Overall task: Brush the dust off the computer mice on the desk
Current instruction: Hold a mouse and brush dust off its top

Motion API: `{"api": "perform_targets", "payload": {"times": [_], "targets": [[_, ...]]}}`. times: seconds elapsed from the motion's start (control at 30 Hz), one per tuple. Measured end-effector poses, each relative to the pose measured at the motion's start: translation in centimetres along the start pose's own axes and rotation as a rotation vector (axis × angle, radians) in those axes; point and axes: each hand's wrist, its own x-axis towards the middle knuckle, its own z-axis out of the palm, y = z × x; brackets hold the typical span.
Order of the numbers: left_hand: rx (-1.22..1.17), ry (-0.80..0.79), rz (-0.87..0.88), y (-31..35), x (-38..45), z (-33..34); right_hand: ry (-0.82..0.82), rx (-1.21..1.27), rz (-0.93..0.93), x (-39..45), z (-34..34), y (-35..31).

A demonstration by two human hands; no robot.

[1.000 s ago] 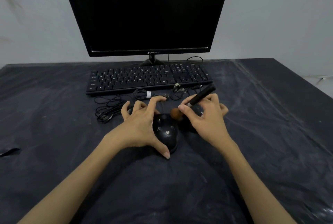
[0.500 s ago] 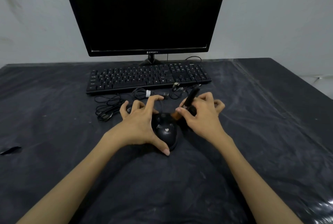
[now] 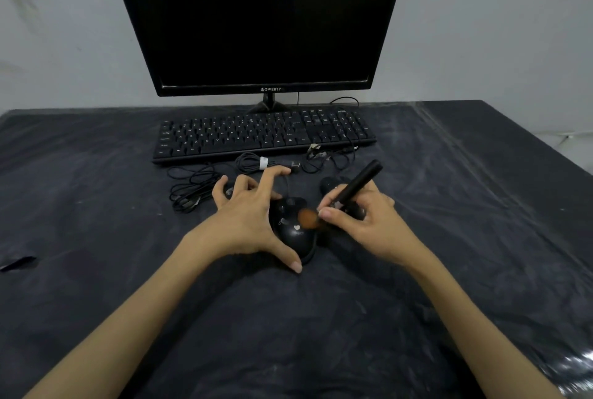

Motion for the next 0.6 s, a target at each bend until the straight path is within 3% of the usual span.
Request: {"api": "perform_targets", "payload": {"times": [0.07,0.2,0.3,0.6], "targets": [[0.003,-0.003,-0.001,0.0,0.0,0.0,-0.06,0.013,-0.013,-0.7,-0.9,0.2],[0.009,0.001,-0.01,0.0,0.0,0.0,0.157,0.095,-0.007,-0.1,-1.3,-0.1],[0.003,0.001,-0.01,0.1,-0.1,0.1,0.226,0.118,-0.014,0.6,-0.6,-0.9],[0.012,0.003,-0.01,0.1,0.0,0.1,-0.025,-0.052,0.028,-0.6,-1.2,-0.3]]}}
